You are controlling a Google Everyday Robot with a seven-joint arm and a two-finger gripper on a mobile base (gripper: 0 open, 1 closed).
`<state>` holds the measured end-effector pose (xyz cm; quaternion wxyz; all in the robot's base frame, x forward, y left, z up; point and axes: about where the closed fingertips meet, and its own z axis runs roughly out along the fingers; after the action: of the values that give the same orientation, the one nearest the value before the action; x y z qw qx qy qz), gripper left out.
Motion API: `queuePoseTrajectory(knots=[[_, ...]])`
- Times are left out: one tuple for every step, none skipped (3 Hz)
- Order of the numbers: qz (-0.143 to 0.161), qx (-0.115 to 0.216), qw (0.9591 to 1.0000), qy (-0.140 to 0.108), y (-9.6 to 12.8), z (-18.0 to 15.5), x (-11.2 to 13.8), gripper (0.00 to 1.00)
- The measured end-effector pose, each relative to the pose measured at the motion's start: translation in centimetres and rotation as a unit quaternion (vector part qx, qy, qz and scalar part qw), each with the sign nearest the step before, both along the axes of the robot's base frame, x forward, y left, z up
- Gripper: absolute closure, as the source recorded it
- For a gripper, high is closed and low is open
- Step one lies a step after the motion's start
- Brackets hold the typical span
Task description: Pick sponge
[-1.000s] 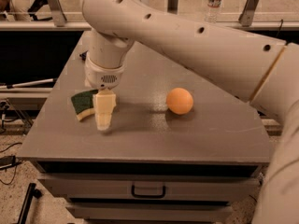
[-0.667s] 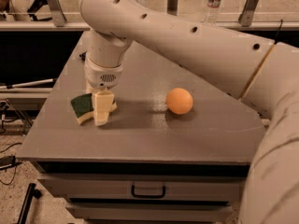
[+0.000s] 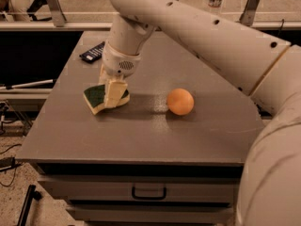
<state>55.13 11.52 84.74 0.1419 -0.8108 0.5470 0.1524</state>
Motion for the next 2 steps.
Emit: queuePoseTrajectory(knots=[[-0.048,0.031,0.9984,0.002,-4.34,3.02,2.28,1.0],[-0.048,0.031,0.9984,0.002,-4.34,3.02,2.28,1.0]])
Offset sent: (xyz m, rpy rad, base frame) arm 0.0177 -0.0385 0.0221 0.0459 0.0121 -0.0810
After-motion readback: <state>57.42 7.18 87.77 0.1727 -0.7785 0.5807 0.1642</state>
